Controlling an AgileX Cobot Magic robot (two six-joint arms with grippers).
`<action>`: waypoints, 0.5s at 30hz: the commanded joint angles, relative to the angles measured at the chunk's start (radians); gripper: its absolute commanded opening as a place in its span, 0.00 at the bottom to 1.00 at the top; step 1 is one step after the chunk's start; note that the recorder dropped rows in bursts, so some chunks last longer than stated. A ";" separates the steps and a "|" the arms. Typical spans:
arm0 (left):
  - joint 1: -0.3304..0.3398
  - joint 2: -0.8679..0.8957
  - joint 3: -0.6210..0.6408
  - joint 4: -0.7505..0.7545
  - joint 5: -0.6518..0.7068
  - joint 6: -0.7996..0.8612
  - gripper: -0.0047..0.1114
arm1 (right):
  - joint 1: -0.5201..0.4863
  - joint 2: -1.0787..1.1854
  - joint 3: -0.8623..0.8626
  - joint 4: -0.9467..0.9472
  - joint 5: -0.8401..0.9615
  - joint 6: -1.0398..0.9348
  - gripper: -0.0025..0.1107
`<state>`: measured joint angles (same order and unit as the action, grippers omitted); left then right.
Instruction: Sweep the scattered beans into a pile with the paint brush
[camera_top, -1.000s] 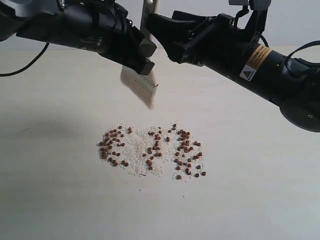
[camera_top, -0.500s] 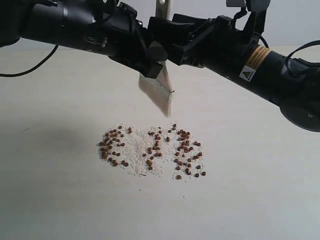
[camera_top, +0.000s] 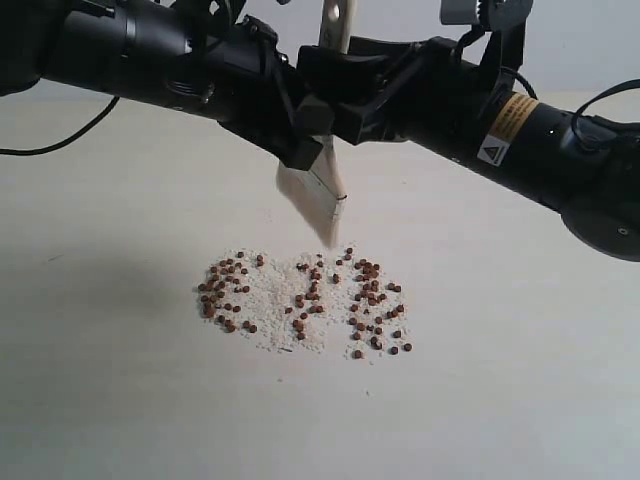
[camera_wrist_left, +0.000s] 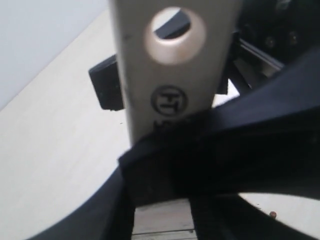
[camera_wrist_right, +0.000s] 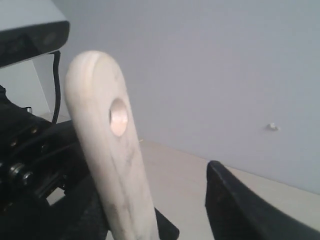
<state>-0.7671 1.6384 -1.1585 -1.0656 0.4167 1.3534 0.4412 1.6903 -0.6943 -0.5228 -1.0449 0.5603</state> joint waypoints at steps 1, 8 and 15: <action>-0.002 -0.006 -0.008 -0.034 0.005 0.005 0.04 | 0.001 0.001 -0.003 -0.052 0.033 -0.005 0.43; -0.002 -0.006 -0.008 -0.041 -0.041 0.024 0.04 | 0.001 0.001 -0.003 -0.065 0.020 0.125 0.04; -0.002 -0.006 -0.008 -0.058 -0.062 0.029 0.04 | 0.001 0.001 -0.003 -0.051 0.032 0.167 0.02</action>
<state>-0.7671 1.6384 -1.1585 -1.0795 0.3994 1.3753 0.4392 1.6903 -0.6967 -0.5265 -1.0274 0.7112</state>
